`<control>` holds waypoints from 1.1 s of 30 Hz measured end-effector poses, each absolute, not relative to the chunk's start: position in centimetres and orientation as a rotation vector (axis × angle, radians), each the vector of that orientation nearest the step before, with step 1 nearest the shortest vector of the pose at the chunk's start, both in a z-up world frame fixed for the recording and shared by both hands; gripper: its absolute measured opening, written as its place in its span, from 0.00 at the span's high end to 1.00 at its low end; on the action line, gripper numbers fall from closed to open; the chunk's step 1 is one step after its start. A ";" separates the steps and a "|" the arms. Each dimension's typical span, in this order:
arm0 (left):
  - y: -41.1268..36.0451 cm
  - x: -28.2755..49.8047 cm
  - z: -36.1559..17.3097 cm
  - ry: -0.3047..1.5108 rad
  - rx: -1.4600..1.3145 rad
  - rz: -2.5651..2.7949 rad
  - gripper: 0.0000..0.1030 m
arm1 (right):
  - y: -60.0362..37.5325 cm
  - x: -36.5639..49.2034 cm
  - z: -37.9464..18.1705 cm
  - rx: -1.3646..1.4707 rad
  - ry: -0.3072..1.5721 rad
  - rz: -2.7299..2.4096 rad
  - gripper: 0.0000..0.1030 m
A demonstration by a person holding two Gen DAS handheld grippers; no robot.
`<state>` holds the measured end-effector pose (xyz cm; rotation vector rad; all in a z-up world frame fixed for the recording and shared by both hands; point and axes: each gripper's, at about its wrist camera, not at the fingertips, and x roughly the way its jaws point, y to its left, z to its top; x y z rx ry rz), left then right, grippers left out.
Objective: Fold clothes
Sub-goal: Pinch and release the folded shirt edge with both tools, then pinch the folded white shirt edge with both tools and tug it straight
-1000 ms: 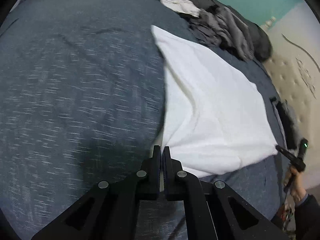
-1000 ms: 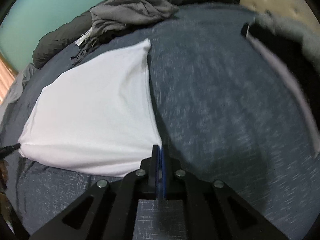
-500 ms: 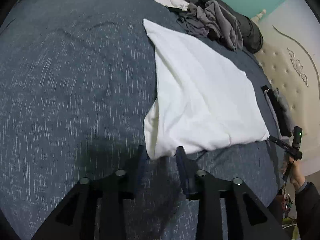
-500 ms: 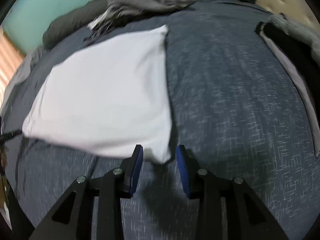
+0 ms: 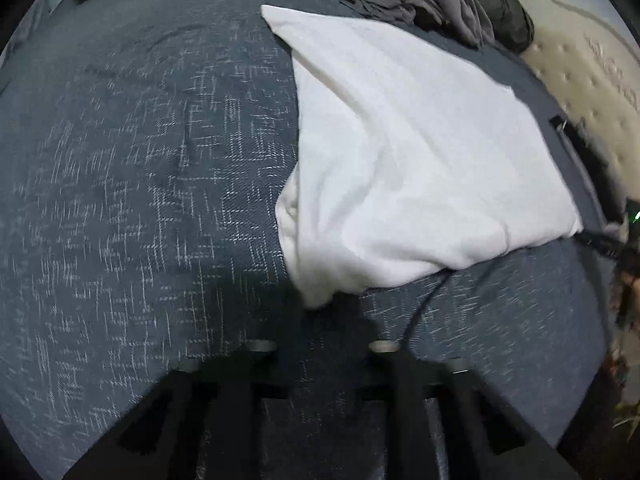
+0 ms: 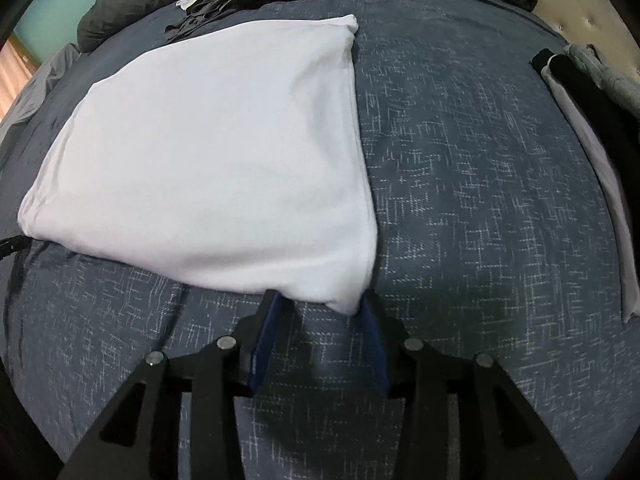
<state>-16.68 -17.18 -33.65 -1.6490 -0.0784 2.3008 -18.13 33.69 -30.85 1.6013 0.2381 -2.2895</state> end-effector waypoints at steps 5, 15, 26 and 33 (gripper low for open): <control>-17.0 -16.8 -33.1 -0.040 -1.614 2.359 0.97 | 33.7 -17.8 -30.2 1.551 0.223 -2.359 0.94; -19.0 -17.1 -31.5 -0.049 -1.589 2.468 0.97 | 35.8 -19.1 -27.3 1.437 0.074 -2.540 0.96; -19.9 -17.6 -29.7 -0.053 -1.577 2.446 0.97 | 36.3 -20.5 -25.9 1.441 0.022 -2.503 0.97; -20.5 -16.5 -33.2 -0.172 -1.676 2.350 0.97 | 36.7 -20.1 -27.8 1.533 0.058 -2.408 0.96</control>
